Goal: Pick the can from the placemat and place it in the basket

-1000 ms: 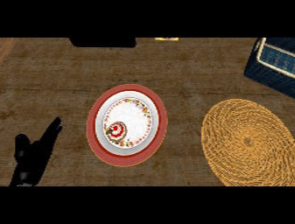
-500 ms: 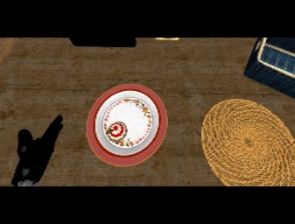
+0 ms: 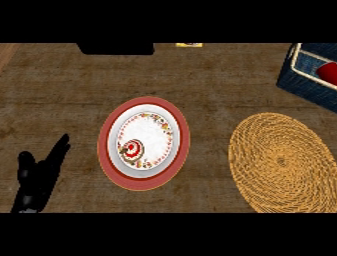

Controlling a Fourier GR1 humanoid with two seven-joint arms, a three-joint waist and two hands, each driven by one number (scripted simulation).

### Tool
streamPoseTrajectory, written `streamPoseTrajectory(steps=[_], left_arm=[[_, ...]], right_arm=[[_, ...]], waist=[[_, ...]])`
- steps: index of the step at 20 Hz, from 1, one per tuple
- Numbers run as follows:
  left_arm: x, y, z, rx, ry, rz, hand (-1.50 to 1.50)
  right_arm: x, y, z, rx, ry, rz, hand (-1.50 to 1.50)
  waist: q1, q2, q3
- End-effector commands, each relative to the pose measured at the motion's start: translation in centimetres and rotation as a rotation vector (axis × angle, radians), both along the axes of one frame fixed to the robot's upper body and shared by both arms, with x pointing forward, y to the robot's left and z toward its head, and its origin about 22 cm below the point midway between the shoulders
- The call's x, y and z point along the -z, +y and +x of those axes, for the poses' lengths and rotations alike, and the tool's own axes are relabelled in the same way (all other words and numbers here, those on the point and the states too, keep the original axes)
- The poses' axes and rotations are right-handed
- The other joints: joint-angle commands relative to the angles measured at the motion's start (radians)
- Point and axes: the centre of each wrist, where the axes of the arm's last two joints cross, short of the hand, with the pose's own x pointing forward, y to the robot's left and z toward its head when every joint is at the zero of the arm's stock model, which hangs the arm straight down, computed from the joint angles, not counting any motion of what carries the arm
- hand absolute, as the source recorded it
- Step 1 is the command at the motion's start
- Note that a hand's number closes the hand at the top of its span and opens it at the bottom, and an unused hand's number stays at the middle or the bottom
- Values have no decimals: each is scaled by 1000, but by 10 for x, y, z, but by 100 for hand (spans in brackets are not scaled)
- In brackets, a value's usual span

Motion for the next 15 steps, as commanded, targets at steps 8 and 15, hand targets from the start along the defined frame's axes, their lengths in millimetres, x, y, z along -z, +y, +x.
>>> streamPoseTrajectory(steps=[8, 15], left_arm=[[8, 0, -4, -26, 109, -20, 0], [23, -2, -3, -48, 129, -33, 0]], right_arm=[[-38, -28, -22, 96, -191, 62, -150], [-46, -67, -65, 159, -204, 92, -150]], waist=[[-13, 3, -11], [-48, -5, -12]])
